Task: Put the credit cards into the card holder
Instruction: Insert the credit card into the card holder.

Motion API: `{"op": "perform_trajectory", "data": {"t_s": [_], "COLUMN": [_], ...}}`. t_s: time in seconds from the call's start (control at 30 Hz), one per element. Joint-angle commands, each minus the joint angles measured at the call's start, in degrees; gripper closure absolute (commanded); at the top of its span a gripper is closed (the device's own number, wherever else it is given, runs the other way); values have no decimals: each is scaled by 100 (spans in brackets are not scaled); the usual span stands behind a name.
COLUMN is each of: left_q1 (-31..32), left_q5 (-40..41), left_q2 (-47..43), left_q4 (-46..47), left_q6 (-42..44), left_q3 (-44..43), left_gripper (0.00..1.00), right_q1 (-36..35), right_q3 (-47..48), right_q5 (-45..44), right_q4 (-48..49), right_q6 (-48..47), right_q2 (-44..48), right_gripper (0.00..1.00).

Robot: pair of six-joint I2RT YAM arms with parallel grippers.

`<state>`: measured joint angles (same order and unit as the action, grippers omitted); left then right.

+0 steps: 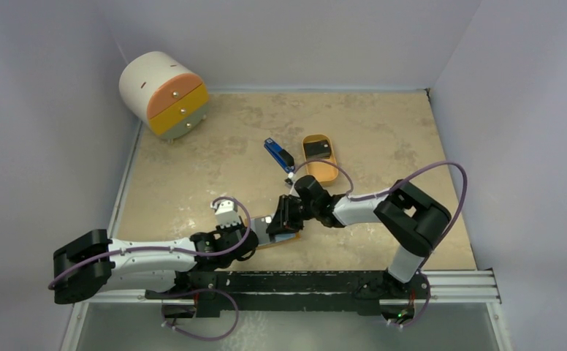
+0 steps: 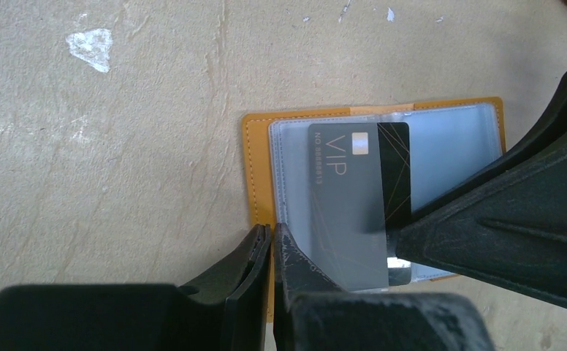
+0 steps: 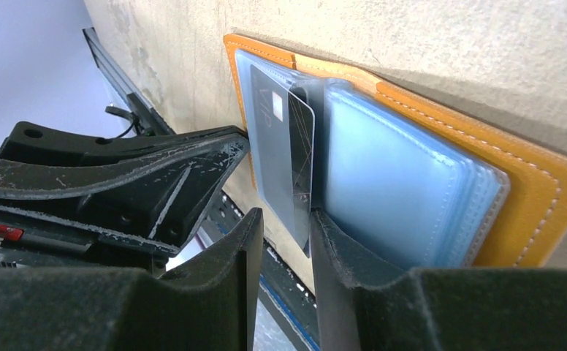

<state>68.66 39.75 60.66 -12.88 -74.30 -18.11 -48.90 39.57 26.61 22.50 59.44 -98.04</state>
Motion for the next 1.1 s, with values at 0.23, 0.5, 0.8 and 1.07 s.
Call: {"op": "perform_trajectory", "data": {"t_s": [0.23, 0.5, 0.8, 1.07], "left_q1": [9, 7, 7, 8], "left_q5": [-13, 40, 158, 323], "left_q2": [113, 44, -133, -484], "left_q4": [163, 119, -55, -536], "left_q6": [109, 109, 108, 126], "left_q3": [-94, -104, -156, -463], "left_gripper": [95, 95, 95, 95], "right_q1": [-219, -311, -313, -298], "right_q3": [673, 842, 714, 479], "right_q5": [148, 54, -992, -1317], "right_q4": [-135, -498, -1575, -1898], "right_q6": [-317, -544, -714, -610], "right_q2": [-283, -247, 845, 1400], "right_gripper": [67, 66, 54, 56]}}
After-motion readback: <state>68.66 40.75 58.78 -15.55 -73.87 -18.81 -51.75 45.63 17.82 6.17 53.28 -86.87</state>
